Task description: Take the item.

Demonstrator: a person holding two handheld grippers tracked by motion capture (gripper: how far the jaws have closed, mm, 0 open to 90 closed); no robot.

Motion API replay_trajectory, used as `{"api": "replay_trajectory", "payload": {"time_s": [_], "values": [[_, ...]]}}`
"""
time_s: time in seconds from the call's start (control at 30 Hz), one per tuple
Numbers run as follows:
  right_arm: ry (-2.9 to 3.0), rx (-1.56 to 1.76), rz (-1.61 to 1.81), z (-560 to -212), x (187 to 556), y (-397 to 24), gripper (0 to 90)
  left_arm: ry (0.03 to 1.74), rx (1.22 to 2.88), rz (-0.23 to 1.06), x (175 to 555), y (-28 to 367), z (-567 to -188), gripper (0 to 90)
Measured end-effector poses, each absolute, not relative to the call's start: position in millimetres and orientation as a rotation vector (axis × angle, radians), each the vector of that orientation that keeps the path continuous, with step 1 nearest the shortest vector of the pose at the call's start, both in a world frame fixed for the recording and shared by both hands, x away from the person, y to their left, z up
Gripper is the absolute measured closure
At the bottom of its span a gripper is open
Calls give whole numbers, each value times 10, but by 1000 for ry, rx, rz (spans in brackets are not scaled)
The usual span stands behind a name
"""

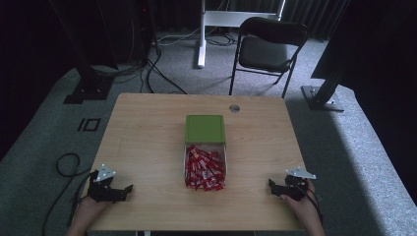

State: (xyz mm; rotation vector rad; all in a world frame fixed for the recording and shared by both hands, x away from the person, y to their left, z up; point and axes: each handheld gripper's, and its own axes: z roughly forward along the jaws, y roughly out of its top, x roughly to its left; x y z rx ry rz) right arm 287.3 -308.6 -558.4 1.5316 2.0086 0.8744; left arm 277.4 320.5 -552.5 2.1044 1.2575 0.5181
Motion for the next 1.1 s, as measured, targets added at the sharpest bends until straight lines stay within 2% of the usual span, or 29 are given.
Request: {"api": "replay_trajectory", "payload": {"time_s": [1.0, 1.1], "values": [[1944, 1591, 847, -5581, 2857, -3070, 111, 1257, 2105, 518, 2774, 3206, -5524, 8], [1947, 1590, 860, -5574, 2864, -3064, 132, 1257, 2105, 518, 2774, 3206, -5524, 8]]}}
